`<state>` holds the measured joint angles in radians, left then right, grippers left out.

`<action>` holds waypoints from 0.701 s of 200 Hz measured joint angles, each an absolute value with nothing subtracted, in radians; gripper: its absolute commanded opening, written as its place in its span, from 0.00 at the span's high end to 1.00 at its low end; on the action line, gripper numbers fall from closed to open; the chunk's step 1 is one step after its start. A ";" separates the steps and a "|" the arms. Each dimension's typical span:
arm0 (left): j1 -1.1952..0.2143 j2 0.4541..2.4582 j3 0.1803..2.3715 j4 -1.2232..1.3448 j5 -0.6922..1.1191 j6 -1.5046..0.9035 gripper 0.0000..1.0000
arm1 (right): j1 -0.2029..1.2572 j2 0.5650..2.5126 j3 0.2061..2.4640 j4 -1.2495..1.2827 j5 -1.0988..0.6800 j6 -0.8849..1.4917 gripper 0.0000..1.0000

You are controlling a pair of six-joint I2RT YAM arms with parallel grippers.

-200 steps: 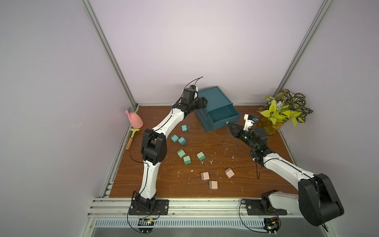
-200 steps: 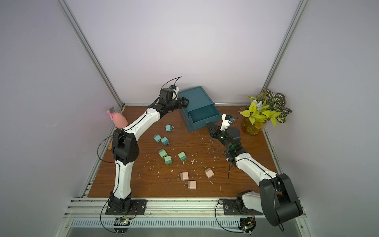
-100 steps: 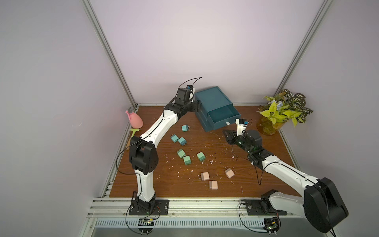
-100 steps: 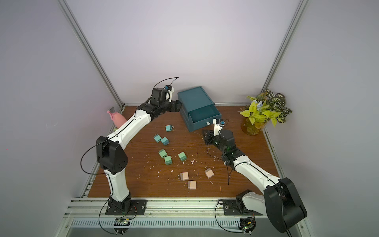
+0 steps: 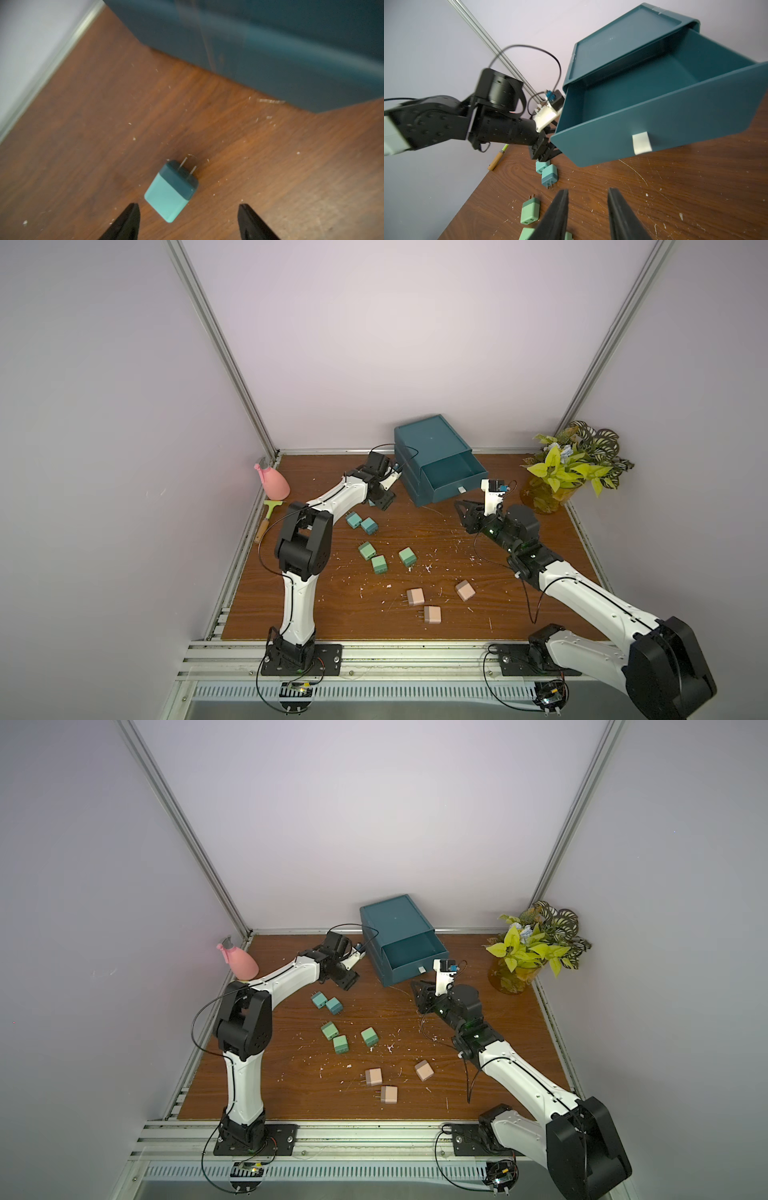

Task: Place the plugs into the drawer by color
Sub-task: Pick up the plug from the center of the board.

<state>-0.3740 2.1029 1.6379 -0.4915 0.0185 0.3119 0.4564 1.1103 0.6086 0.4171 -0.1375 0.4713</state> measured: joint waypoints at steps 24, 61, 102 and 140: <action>-0.326 2.164 1.695 -0.541 0.075 0.329 0.24 | 0.456 1.100 0.584 0.422 -0.140 0.472 0.61; -0.298 2.173 1.740 -0.559 0.115 0.334 0.23 | 0.456 1.100 0.574 0.426 -0.148 0.472 0.60; -0.303 2.185 1.770 -0.565 0.147 0.345 0.22 | 0.456 1.100 0.574 0.430 -0.158 0.472 0.60; -0.303 2.223 1.777 -0.567 0.168 0.348 0.22 | 0.456 1.100 0.574 0.429 -0.158 0.472 0.60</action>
